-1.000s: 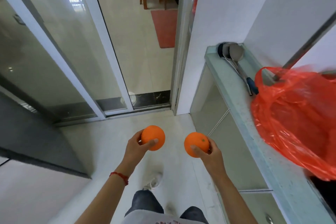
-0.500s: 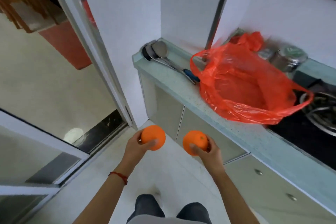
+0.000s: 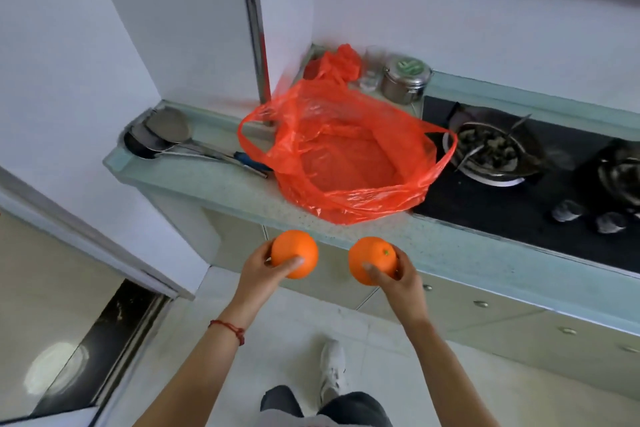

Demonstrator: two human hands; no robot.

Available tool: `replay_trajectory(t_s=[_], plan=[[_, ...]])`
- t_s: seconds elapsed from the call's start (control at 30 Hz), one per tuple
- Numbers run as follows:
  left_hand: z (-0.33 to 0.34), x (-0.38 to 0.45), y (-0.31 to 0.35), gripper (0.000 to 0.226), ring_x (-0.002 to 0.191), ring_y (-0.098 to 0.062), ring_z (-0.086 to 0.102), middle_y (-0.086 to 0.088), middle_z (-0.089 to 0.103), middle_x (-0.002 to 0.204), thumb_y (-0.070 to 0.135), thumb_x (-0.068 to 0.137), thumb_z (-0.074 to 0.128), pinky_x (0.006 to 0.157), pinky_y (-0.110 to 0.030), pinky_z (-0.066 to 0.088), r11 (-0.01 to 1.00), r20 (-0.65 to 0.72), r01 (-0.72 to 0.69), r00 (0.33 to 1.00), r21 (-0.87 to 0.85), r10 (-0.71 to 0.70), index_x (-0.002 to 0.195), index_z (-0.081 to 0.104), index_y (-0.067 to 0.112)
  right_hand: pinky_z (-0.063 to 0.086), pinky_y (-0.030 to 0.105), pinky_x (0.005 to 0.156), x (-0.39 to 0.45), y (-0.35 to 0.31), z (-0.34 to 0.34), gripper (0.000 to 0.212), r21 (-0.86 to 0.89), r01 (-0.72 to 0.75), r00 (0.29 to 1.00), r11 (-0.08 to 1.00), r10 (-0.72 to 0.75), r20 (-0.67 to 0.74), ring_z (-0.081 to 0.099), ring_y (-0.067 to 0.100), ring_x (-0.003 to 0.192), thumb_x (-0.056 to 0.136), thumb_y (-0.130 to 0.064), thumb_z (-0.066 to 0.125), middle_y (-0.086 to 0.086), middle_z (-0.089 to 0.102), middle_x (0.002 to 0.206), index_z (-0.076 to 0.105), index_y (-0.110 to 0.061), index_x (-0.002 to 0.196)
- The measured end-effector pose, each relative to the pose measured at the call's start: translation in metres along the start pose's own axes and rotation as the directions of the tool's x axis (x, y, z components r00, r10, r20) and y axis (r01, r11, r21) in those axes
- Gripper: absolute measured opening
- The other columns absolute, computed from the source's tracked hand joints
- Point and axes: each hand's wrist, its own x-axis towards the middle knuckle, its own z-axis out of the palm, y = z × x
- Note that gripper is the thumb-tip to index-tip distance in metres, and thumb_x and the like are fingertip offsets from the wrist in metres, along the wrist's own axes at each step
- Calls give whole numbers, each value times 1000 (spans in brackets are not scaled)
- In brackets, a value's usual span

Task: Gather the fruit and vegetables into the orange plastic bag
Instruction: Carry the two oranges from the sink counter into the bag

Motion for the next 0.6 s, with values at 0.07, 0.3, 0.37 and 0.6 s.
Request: replay_trajectory(t_s=[0.07,0.3,0.37,0.6], plan=[[9,15,9,82,80,-12,58,-5,63,96,57,36,62,60,-13,41,1000,3,-27,1000,3,26,108,59,18,38,29,80,17,-4,-6,57,11,18,1000,1000,-18,-15,52,19,101,76,-18,72,0,53,112,47,-16,128],[34,61,51,88,84,-13,58,-5,63,101,57,38,61,63,-16,41,996,-10,-90,996,-17,90,116,57,15,39,29,81,78,-35,-27,71,36,69,997,997,-70,18,53,20,105,67,-34,75,2,54,116,46,-17,129],[39,74,60,83,86,-15,59,-5,63,102,52,44,66,63,-15,41,995,-20,-100,995,-23,100,117,57,15,40,29,81,93,-45,-30,73,28,87,995,996,-88,36,53,19,104,67,-35,74,3,54,118,45,-15,131],[50,124,88,86,93,-20,60,-6,61,108,52,40,70,77,-32,52,994,-7,-63,998,-86,62,118,54,18,43,32,88,146,-64,-23,67,5,71,997,997,-71,20,51,18,109,75,-32,72,-1,51,121,42,-20,133]])
